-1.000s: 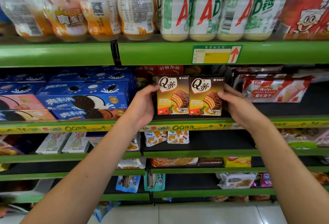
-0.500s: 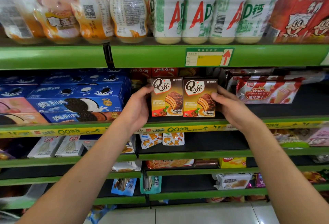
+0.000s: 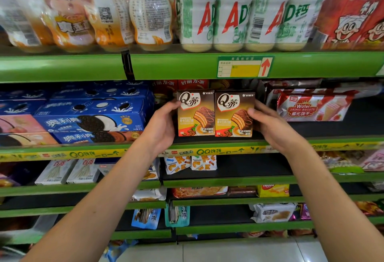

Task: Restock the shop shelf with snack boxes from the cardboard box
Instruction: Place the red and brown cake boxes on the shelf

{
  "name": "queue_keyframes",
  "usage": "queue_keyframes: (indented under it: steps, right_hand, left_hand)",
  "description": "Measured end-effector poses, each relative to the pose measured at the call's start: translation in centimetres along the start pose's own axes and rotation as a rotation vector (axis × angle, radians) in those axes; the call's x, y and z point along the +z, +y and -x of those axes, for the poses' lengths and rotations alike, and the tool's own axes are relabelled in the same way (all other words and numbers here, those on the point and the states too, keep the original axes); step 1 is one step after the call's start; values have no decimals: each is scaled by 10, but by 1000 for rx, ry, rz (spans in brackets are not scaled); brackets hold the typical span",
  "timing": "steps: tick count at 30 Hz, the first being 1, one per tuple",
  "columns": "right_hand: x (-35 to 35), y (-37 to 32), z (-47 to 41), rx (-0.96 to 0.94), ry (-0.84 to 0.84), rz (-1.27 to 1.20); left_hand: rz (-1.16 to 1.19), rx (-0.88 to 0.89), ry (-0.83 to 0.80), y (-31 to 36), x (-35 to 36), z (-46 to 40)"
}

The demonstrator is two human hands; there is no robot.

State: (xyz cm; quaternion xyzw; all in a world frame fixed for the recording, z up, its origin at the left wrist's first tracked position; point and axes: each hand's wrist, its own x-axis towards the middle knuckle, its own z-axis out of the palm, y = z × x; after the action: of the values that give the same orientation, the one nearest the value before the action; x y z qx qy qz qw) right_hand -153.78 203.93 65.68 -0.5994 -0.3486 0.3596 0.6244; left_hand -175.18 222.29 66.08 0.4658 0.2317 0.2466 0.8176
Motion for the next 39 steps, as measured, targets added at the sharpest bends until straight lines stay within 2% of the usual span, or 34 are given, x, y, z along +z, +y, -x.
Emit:
queue_keyframes:
  steps: [18, 23, 28, 32, 35, 39]
  right_hand:
    - [1, 0, -2, 5, 20, 13]
    - [1, -1, 0, 8, 2, 60]
    - [-4, -4, 1, -9, 20, -59]
    - [-4, -7, 0, 7, 40, -138]
    - [-1, -8, 1, -7, 40, -97]
    - [2, -11, 4, -5, 152, -140]
  left_hand:
    - [-10, -2, 24, 1, 4, 3]
    - [-40, 30, 56, 2, 8, 5]
    - [-39, 135, 126, 3, 9, 7]
    - [-198, 156, 120, 2, 14, -1]
    - [-386, 170, 116, -2, 26, -10]
    - [-521, 208, 233, -1, 31, -23]
